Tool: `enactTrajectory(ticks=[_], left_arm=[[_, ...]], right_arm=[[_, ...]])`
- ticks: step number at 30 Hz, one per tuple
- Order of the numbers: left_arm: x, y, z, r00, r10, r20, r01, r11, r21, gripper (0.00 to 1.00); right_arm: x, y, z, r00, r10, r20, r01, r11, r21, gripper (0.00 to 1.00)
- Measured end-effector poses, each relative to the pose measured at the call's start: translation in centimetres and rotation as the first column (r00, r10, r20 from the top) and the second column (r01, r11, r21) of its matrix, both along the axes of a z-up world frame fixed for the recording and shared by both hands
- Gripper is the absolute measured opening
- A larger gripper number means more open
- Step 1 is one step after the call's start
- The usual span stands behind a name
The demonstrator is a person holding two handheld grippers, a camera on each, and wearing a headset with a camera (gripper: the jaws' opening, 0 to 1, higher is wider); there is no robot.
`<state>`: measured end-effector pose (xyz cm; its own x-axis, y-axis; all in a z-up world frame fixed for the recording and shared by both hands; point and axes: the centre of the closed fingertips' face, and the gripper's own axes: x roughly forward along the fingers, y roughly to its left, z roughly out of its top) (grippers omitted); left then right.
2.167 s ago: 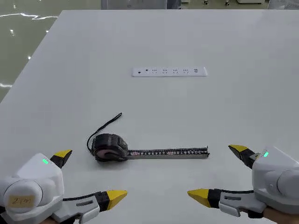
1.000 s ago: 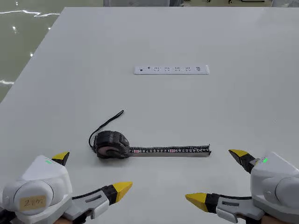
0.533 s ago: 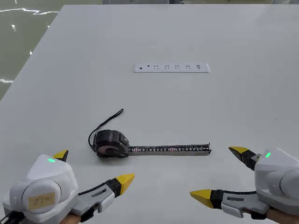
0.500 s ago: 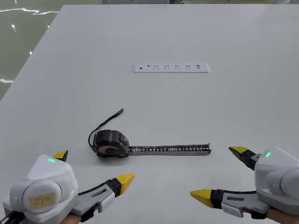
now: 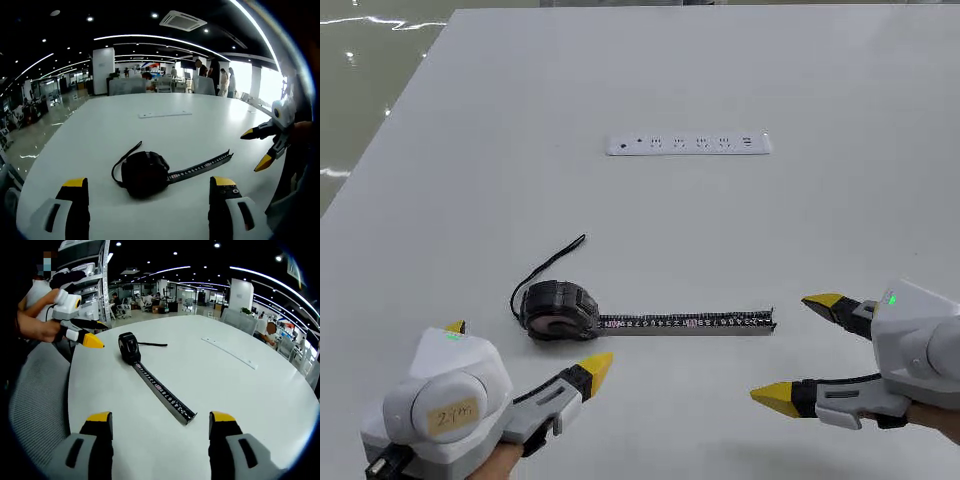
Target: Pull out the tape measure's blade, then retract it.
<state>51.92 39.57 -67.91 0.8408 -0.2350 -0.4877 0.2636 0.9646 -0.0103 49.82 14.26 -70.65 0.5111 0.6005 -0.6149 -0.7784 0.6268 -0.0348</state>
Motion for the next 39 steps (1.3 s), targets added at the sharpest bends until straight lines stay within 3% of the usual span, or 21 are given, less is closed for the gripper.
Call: enactTrajectory(ticks=[10, 16, 18, 21, 33, 36, 39], left_arm=[[1.6, -0.5, -0.7, 0.999, 0.039, -0.012, -0.039, 0.999, 0.009, 0.96], [2.0, -0.5, -1.0, 0.998, 0.063, -0.011, -0.063, 0.998, 0.008, 0.91], [2.3, -0.5, -1.1, 0.997, 0.080, -0.007, -0.080, 0.997, 0.007, 0.91], [3.1, -0.7, -2.0, 0.995, 0.099, -0.028, -0.099, 0.995, -0.001, 0.90], [4.5, -0.5, -3.3, 0.990, 0.135, -0.045, -0.135, 0.991, 0.007, 0.84], [4.9, -0.5, -3.5, 0.988, 0.144, -0.047, -0.144, 0.990, 0.015, 0.82], [5.2, -0.4, -3.7, 0.986, 0.156, -0.050, -0.156, 0.988, 0.016, 0.81]], right_arm=[[1.3, -0.2, -1.0, 0.990, 0.139, -0.019, -0.140, 0.989, -0.042, 0.67], [1.5, -0.2, -1.4, 0.982, 0.184, -0.030, -0.185, 0.981, -0.062, 0.60], [1.6, -0.2, -1.7, 0.976, 0.215, -0.039, -0.217, 0.973, -0.074, 0.57], [2.4, -0.4, -2.8, 0.956, 0.289, -0.051, -0.293, 0.950, -0.109, 0.55], [3.6, -0.5, -4.3, 0.912, 0.393, -0.113, -0.408, 0.897, -0.172, 0.39], [3.8, -0.6, -4.8, 0.896, 0.423, -0.134, -0.443, 0.874, -0.198, 0.37], [4.0, -0.6, -5.0, 0.889, 0.435, -0.143, -0.456, 0.866, -0.206, 0.31]])
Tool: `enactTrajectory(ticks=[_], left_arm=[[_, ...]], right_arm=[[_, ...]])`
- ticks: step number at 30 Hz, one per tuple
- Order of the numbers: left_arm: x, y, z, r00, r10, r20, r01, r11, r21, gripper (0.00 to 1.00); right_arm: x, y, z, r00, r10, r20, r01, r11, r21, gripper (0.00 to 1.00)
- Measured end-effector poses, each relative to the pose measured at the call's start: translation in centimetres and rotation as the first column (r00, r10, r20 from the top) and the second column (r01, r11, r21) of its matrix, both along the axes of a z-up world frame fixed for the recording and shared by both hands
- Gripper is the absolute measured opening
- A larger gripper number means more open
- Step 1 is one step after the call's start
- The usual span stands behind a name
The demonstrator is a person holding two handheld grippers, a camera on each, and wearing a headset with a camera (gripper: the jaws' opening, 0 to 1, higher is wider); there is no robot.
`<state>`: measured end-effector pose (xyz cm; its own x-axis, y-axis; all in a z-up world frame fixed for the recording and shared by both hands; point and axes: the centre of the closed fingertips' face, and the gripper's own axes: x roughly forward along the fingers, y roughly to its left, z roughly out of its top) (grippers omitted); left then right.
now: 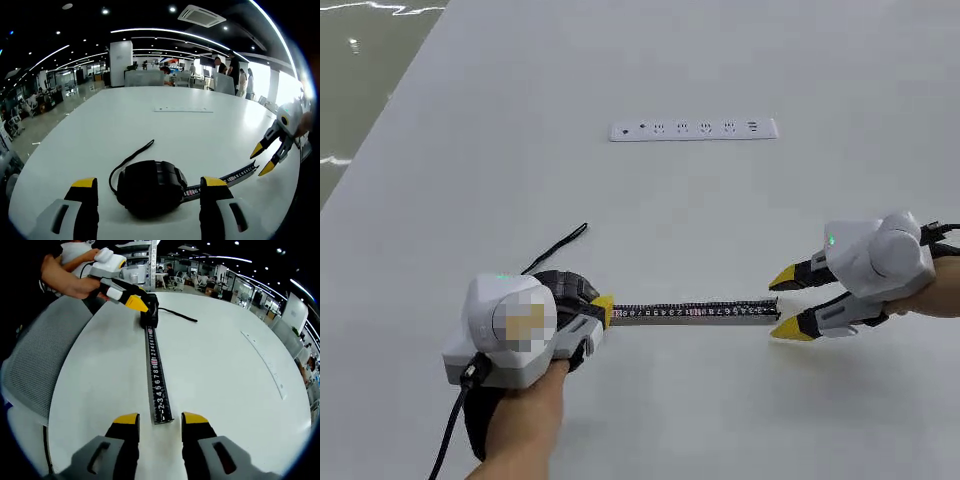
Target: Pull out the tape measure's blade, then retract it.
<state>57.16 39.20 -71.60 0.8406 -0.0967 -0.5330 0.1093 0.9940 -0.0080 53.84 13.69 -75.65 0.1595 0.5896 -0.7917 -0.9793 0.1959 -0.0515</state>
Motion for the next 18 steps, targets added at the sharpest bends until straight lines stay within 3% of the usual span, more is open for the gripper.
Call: enactTrajectory(ticks=[10, 18], left_arm=[[0.6, 0.2, -0.9, 0.999, 0.036, -0.027, -0.036, 0.999, -0.006, 0.76], [0.6, -0.2, -2.0, 0.997, 0.038, -0.063, -0.039, 0.999, -0.001, 0.74]], right_arm=[[0.1, -0.5, -0.8, 0.998, 0.062, -0.008, -0.062, 0.996, -0.062, 0.16], [0.0, -0.6, -0.8, 0.997, 0.072, -0.010, -0.072, 0.995, -0.063, 0.14]])
